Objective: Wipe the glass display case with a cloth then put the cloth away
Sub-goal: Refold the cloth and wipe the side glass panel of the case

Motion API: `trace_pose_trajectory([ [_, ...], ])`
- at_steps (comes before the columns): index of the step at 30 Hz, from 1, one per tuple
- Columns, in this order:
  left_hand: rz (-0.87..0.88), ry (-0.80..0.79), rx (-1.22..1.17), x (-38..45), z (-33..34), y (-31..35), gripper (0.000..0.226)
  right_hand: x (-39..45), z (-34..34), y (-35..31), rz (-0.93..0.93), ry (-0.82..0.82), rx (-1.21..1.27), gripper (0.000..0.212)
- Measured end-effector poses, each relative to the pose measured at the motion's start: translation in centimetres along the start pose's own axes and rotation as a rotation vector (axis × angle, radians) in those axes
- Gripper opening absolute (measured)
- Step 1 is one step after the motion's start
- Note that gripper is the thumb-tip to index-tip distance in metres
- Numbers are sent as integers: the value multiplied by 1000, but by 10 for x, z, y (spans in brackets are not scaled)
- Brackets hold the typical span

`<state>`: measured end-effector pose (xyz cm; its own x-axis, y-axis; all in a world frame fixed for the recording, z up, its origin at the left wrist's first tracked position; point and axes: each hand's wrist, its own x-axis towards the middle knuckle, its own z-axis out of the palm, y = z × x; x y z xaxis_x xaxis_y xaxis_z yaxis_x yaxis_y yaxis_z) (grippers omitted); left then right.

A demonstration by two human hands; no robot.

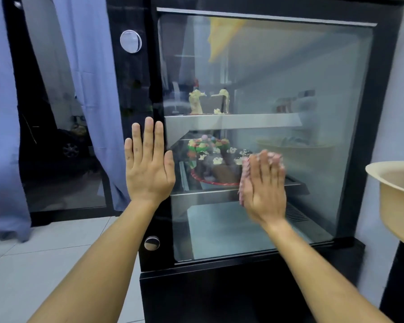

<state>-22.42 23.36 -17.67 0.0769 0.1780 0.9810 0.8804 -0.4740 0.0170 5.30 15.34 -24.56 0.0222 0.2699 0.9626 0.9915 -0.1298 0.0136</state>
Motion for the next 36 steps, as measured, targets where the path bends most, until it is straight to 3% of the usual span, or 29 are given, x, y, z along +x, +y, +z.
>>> trace_pose_trajectory([
  [3,13,-18,5,2,-4,3,63,43,-5,-58,165,66,88,63],
  [7,142,-102,-13,7,-14,-13,63,-20,18,-140,-218,-51,177,67],
  [9,292,-136,21,20,-25,-32,63,-83,30,-139,-401,-100,166,74],
  [11,447,-165,77,44,-34,-49,62,-121,31,-118,-441,-143,145,81],
  [14,600,-169,145,86,-44,-61,61,-100,24,-91,-363,-84,127,78],
  [19,622,-134,163,91,-42,-62,60,14,9,-147,150,46,182,63],
  [21,622,-136,157,90,-42,-63,60,20,11,-194,7,10,176,62],
  [23,626,-142,161,92,-43,-63,60,-4,20,-229,-318,-68,176,60],
  [26,627,-143,157,91,-44,-64,60,-58,36,-225,-547,-91,238,59],
  [32,605,-129,151,89,-44,-62,60,-46,27,-122,-316,-20,160,76],
  [35,593,-147,150,88,-46,-59,60,-3,15,-158,-20,10,223,70],
  [36,588,-155,149,87,-46,-59,60,2,12,-180,3,-18,265,70],
])
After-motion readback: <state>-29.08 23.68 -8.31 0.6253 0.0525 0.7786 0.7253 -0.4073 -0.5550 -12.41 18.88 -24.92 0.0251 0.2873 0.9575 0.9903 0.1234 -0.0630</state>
